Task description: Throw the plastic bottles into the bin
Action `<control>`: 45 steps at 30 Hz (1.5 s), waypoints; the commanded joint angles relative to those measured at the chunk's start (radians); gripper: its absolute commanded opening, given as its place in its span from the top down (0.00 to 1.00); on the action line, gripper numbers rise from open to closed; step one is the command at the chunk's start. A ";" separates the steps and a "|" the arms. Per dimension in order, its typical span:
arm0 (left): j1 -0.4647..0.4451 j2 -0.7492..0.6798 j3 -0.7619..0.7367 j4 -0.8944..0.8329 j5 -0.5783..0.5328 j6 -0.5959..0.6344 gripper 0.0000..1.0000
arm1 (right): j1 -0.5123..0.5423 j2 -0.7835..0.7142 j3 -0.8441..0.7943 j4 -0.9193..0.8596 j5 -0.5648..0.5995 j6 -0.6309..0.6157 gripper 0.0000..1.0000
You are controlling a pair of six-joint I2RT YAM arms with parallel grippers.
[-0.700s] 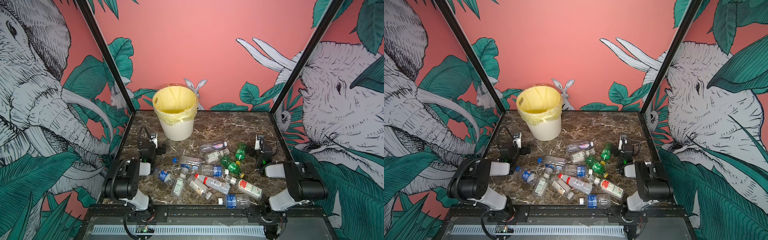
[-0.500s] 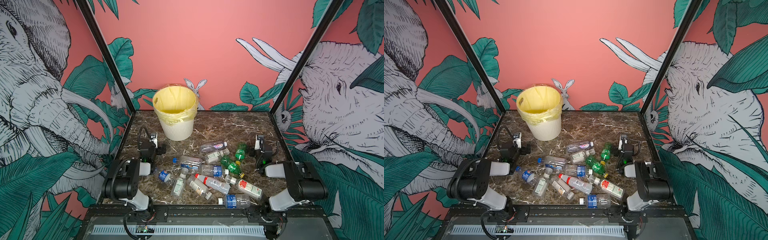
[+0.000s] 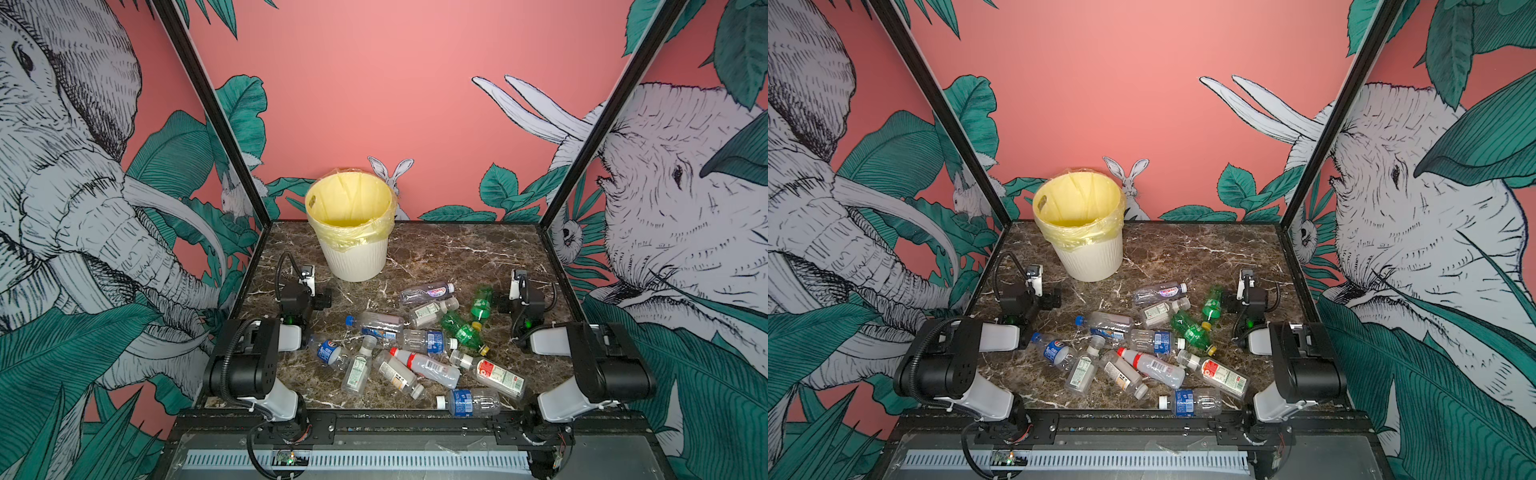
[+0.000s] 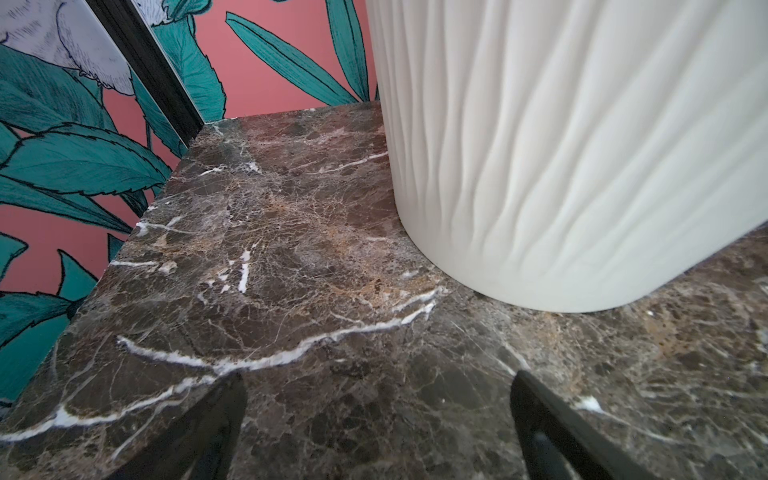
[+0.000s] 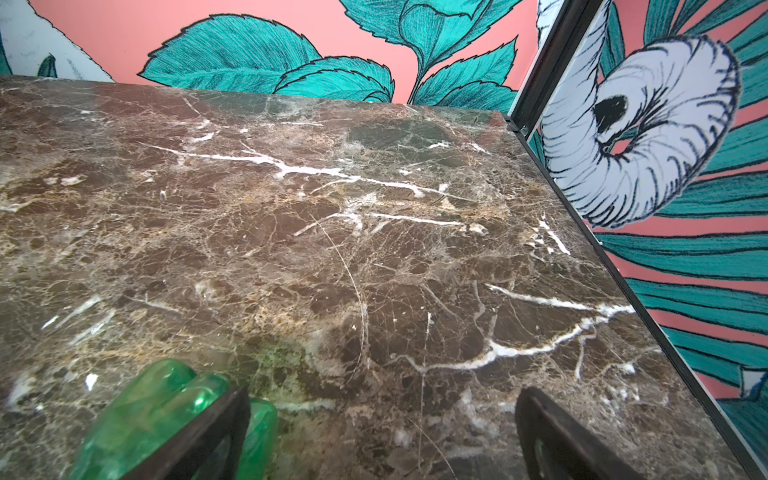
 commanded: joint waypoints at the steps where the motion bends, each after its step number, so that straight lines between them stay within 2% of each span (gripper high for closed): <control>1: 0.002 -0.004 0.009 0.010 0.008 0.010 0.00 | 0.002 0.000 0.018 0.027 -0.011 -0.011 0.01; 24: 0.003 -0.019 0.014 0.002 0.007 0.014 0.00 | 0.002 -0.051 -0.002 0.028 0.016 0.003 0.01; 28: 0.003 -0.094 0.057 -0.154 -0.045 -0.011 0.00 | 0.002 -0.118 0.023 -0.074 0.019 -0.001 0.01; 35: 0.002 -0.152 0.092 -0.258 -0.164 -0.052 0.00 | 0.004 -0.235 0.036 -0.188 0.026 0.006 0.01; 40: 0.002 -0.234 0.131 -0.381 -0.311 -0.149 0.00 | 0.004 -0.293 0.097 -0.340 0.028 0.088 0.01; 42: 0.003 -0.263 0.136 -0.404 -0.324 -0.199 0.00 | 0.004 -0.305 0.121 -0.383 0.019 0.128 0.01; 45: 0.002 -0.305 0.151 -0.465 -0.332 -0.292 0.00 | 0.005 -0.311 0.201 -0.542 0.001 0.209 0.01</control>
